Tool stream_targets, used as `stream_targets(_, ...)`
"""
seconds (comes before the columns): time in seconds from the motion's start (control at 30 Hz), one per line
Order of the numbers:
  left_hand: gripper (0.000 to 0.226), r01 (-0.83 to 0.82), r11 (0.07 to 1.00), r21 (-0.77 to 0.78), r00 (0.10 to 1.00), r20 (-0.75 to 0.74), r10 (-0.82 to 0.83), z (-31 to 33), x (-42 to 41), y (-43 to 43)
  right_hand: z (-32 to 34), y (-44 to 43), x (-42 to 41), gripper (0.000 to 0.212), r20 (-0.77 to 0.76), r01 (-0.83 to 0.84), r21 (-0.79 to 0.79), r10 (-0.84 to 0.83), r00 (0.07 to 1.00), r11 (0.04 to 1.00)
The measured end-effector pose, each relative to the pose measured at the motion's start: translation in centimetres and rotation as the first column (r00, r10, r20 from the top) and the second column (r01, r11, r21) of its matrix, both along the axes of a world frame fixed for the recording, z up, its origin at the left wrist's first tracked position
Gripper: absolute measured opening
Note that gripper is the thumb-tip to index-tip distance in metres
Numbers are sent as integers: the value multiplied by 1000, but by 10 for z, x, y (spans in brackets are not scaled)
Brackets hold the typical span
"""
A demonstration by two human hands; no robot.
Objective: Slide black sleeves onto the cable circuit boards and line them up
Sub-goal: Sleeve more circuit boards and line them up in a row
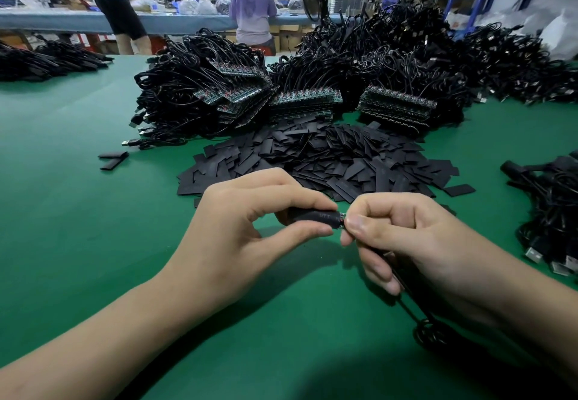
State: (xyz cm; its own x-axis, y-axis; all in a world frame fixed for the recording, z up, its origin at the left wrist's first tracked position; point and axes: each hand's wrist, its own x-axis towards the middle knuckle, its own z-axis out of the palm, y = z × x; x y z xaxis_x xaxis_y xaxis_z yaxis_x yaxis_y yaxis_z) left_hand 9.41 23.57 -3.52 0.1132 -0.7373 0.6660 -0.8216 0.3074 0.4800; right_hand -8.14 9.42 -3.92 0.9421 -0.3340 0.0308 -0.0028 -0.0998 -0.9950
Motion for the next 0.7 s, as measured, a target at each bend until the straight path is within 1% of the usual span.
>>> stream_targets(0.2, 17, 16, 1000, 7, 999, 30, -16, 0, -1, -1, 1, -1, -1, 21, -22, -16, 13, 16, 1000, 1000)
stream_targets(0.4, 17, 24, 999, 25, 997, 71, -26, 0, -1, -2, 1, 1, 0, 20, -39, -24, 62, 27, 999, 998)
stream_targets(0.47, 16, 10, 1000, 10, 998, 66, -11, 0, -1, -3, 3, 2, 1, 21, -40, -6, 51, 8, 999, 999)
stream_targets(0.57, 15, -26, 1000, 0, 1000, 13, 26, 1, 0, -3, 6, 0, 1, 25, -32, 15, 23, -14, 999, 1000)
stream_targets(0.7, 14, -45, 999, 3, 999, -2, 45, -1, -1, -3, 8, 0, 0, 26, -20, 25, -60, -26, 999, 998)
